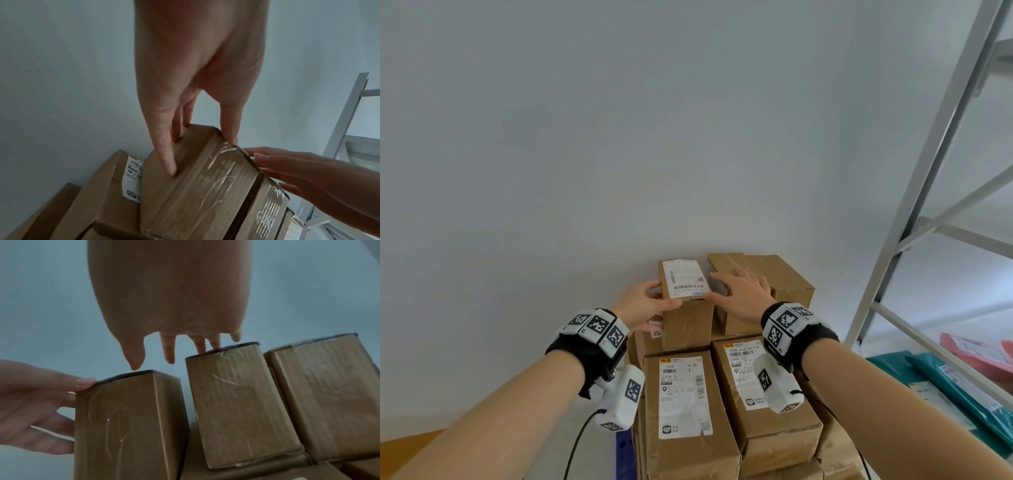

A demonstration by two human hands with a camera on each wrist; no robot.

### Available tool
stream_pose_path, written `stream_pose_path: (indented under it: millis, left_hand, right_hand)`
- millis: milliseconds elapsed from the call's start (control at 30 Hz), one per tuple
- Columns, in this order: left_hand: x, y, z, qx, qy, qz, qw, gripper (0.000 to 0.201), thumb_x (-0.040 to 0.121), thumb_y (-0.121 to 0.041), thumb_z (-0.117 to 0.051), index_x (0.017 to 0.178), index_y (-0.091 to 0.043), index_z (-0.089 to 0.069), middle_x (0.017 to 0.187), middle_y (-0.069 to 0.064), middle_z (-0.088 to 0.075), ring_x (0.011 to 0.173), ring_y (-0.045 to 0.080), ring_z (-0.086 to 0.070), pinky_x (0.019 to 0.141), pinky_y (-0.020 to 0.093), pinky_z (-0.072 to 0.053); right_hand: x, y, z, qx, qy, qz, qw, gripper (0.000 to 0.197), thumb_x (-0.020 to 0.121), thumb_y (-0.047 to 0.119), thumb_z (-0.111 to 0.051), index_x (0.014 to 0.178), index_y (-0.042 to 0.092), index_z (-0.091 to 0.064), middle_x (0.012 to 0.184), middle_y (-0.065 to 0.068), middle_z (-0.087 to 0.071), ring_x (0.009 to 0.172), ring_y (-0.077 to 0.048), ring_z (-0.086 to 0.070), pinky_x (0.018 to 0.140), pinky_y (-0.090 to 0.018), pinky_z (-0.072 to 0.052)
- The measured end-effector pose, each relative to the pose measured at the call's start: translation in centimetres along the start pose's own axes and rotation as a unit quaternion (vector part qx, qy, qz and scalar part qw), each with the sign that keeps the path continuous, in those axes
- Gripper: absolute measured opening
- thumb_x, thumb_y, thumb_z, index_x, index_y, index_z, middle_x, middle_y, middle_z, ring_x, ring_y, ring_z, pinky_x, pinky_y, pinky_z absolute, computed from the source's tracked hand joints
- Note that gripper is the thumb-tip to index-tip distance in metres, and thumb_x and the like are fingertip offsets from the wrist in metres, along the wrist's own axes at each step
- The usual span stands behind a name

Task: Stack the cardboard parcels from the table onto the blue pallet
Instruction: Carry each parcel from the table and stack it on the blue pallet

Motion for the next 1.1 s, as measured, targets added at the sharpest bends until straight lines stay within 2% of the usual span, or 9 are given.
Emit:
stream_pose_path:
  millis: [167,267,367,533,567,667,900,1100]
  left_hand:
    - [1.1,0.1,0.0,-0.015,-0.011,0.004,1.000,0.072,0.079,-0.010,-0.073,0.141,-0.020,-0.039,0.136,0.009,-0.051,0.114,0.031,-0.057,0.092,0.051,-0.050]
    - [1.7,0.4,0.1,-0.031,-0.017,0.016,0.999,0.074,0.078,-0.008,-0.073,0.141,-0.022,-0.037,0.137,0.010,-0.049,0.116,0.032,-0.055,0.091,0.051,-0.050]
    - [2.0,1.0,0.0,-0.056,-0.013,0.044,0.997,0.077,0.076,-0.011,-0.076,0.139,-0.031,-0.035,0.138,0.012,-0.047,0.120,0.038,-0.050,0.087,0.058,-0.050]
    - [2.1,1.4,-0.8,-0.080,-0.008,0.055,0.995,0.074,0.082,-0.015,-0.071,0.140,-0.033,-0.029,0.138,0.014,-0.045,0.115,0.042,-0.053,0.068,0.049,-0.054]
    - [2.1,1.4,-0.8,-0.081,-0.008,0.055,0.995,0.074,0.082,-0.015,-0.070,0.140,-0.033,-0.028,0.138,0.014,-0.045,0.115,0.042,-0.053,0.069,0.049,-0.054]
    - [2.4,1.6,-0.8,-0.081,-0.008,0.054,0.995,0.073,0.084,-0.015,-0.069,0.141,-0.034,-0.027,0.136,0.013,-0.047,0.111,0.041,-0.056,0.082,0.055,-0.052]
    - [2.3,1.4,-1.2,-0.080,0.004,0.042,0.996,0.073,0.085,-0.011,-0.067,0.142,-0.034,-0.028,0.142,0.014,-0.042,0.107,0.042,-0.058,0.088,0.054,-0.051]
    - [2.3,0.9,-1.7,-0.048,-0.016,0.028,0.998,0.073,0.083,-0.016,-0.070,0.142,-0.031,-0.029,0.146,0.014,-0.036,0.126,0.042,-0.042,0.088,0.053,-0.048]
  right_hand:
    - [0.5,-0.5,-0.2,-0.004,0.003,0.005,1.000,0.062,0.090,0.063,-0.039,0.144,0.034,-0.032,0.156,-0.005,-0.021,0.144,-0.027,-0.016,0.114,-0.054,-0.005]
    - [0.3,-0.7,0.0,-0.002,0.002,0.008,1.000,0.061,0.091,0.059,-0.042,0.145,0.033,-0.031,0.156,-0.005,-0.021,0.144,-0.026,-0.016,0.116,-0.052,-0.006]
    - [0.1,-1.1,-0.1,-0.014,0.007,0.006,1.000,0.059,0.091,0.058,-0.042,0.144,0.036,-0.032,0.157,-0.005,-0.017,0.145,-0.026,-0.014,0.116,-0.050,-0.005]
    - [-0.2,-1.0,-0.6,-0.023,0.017,0.014,1.000,0.050,0.091,0.057,-0.044,0.139,0.042,-0.038,0.158,-0.006,-0.013,0.145,-0.029,-0.009,0.115,-0.051,-0.001]
    - [-0.1,-0.9,-0.6,-0.022,0.017,0.015,1.000,0.050,0.091,0.057,-0.044,0.138,0.042,-0.039,0.158,-0.006,-0.012,0.145,-0.029,-0.009,0.115,-0.051,-0.001]
    - [0.0,-0.9,-0.5,-0.011,0.014,0.016,1.000,0.050,0.090,0.056,-0.045,0.138,0.043,-0.039,0.158,-0.007,-0.014,0.145,-0.029,-0.010,0.115,-0.052,-0.001]
    - [-0.2,-0.7,0.0,0.017,0.014,0.021,1.000,0.054,0.092,0.051,-0.047,0.143,0.035,-0.035,0.156,-0.006,-0.020,0.144,-0.026,-0.016,0.116,-0.049,-0.005]
    - [0.0,-0.9,0.2,0.036,0.011,0.029,0.999,0.055,0.093,0.046,-0.048,0.144,0.031,-0.034,0.155,-0.006,-0.024,0.143,-0.026,-0.018,0.116,-0.049,-0.006]
Point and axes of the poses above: each hand's wrist, its own x-axis towards the middle knuckle, its own z-axis out of the back of the hand, y = z × x, the point moved 6 cm from there along x, towards the middle knuckle
